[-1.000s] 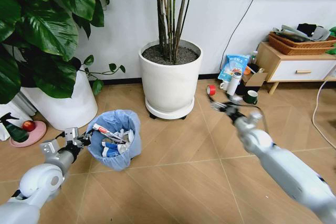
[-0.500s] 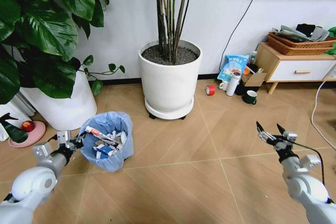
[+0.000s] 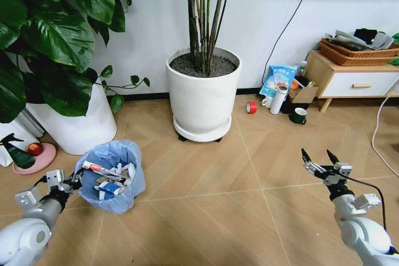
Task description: Pick up the trash bin and place the garbage on the floor into it.
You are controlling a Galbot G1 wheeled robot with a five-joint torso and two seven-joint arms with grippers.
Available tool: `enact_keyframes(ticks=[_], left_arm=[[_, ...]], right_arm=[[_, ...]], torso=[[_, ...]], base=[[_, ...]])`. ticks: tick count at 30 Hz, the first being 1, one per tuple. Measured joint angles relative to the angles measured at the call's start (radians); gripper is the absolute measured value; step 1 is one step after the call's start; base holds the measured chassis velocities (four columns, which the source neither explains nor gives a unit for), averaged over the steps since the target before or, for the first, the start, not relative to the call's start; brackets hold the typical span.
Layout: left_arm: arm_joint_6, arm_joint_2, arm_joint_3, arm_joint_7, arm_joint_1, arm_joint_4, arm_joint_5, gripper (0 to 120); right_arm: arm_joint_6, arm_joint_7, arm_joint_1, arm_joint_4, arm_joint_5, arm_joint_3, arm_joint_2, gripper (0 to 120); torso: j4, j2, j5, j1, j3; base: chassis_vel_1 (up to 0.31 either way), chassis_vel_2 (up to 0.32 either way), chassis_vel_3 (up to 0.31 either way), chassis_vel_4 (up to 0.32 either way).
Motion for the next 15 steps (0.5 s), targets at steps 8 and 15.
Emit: enact_keyframes(ticks=[8, 15], left_arm=[[-0.001, -0.002, -0.014, 0.0, 0.005, -0.008, -0.004, 0], [-0.001, -0.014, 0.001, -0.004, -0.009, -0.008, -0.004, 0]], right_arm=[[0.005, -0.002, 0.004, -0.01, -0.009, 0.002, 0.016, 100], [0.006, -0.003, 0.005, -0.012, -0.021, -0.004, 0.032, 100]], torso=[[0.0005, 0.0, 0.0005, 0.0, 0.0], [0.0003, 0.0, 0.0002, 0.0, 0.0]], base=[[0.0, 0.0, 0.0, 0.0], [0.01, -0.009, -0.015, 0.015]])
